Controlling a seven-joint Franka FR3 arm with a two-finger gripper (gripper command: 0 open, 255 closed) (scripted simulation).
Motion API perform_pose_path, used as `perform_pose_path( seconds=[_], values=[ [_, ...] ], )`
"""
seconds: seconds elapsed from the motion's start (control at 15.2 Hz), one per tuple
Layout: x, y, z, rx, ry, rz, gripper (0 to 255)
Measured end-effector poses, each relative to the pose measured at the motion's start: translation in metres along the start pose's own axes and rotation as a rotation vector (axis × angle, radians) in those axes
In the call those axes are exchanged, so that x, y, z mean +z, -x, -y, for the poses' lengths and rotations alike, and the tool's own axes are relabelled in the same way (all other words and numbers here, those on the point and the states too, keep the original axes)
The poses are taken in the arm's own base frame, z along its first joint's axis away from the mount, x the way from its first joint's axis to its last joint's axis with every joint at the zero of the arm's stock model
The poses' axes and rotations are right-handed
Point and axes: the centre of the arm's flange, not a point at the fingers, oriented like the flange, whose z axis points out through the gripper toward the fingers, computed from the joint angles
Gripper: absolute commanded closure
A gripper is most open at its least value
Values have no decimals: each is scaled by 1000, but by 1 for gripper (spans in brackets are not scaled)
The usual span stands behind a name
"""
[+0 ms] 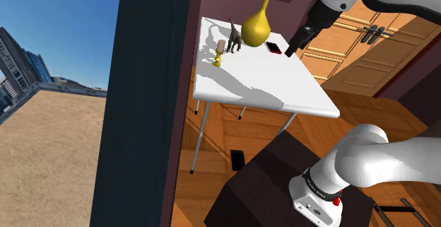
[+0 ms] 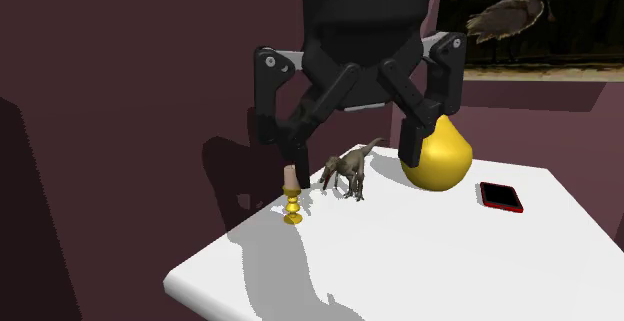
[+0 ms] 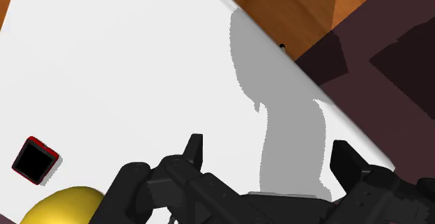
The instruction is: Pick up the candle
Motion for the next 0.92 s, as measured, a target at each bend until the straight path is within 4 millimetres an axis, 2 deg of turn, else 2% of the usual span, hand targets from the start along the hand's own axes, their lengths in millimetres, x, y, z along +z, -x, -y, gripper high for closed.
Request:
perform_pose_path(
  seconds=[0.07,0.2,0.73,0.79,0.92],
  values=[
    [0,0,0,0,0,0,0],
    [7,-15,0,0,-7,5,0],
    [51,-108,-2,1,-50,34,0],
    [54,-125,-3,1,-56,38,0],
    [71,-149,-5,2,-67,46,0]
  ],
)
